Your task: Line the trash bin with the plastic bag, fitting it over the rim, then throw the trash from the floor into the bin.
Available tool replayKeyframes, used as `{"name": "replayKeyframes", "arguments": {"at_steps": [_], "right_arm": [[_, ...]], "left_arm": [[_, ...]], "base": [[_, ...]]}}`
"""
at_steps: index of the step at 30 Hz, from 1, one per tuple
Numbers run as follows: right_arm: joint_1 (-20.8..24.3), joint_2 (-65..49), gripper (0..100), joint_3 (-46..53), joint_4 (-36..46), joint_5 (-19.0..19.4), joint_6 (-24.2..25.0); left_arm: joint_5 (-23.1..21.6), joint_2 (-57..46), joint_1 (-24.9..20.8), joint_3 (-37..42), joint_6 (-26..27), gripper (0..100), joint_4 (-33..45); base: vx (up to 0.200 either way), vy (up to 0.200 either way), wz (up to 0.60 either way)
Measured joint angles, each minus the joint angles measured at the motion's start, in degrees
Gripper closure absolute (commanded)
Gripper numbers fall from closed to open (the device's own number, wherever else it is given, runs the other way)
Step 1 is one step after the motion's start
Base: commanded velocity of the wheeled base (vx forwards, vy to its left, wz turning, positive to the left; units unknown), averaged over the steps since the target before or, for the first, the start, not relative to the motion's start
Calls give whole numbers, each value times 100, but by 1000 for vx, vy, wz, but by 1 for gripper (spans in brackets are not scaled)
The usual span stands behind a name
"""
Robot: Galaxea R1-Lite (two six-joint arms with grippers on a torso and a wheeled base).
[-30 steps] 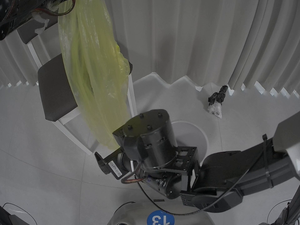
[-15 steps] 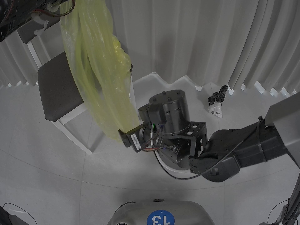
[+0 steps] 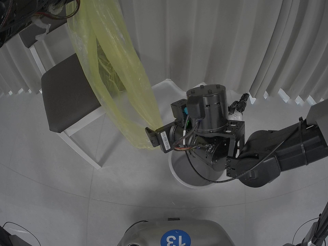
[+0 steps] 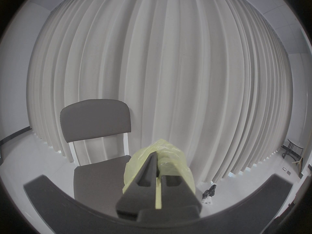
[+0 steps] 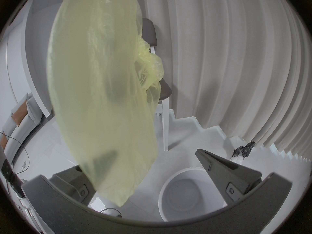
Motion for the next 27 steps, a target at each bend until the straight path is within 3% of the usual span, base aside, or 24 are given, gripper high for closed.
{"name": "replayKeyframes", "arguments": {"at_steps": [7,22,23,27], "right_arm": [[28,74,0,32,-11,-374,46],[22,230,0,210,-34,-523,73],[22,230,100,224,-32,-522,71],[22,245,100,240,-93,-522,68]], "left_arm": [[2,-9,0,0,0,100,-6],[2,-11,5,-11,0,100,-15],[2,-11,5,-9,0,100,-15],[2,-12,5,-5,0,100,-15]], "base": [[0,0,0],[0,0,0],[0,0,0],[0,0,0]]}}
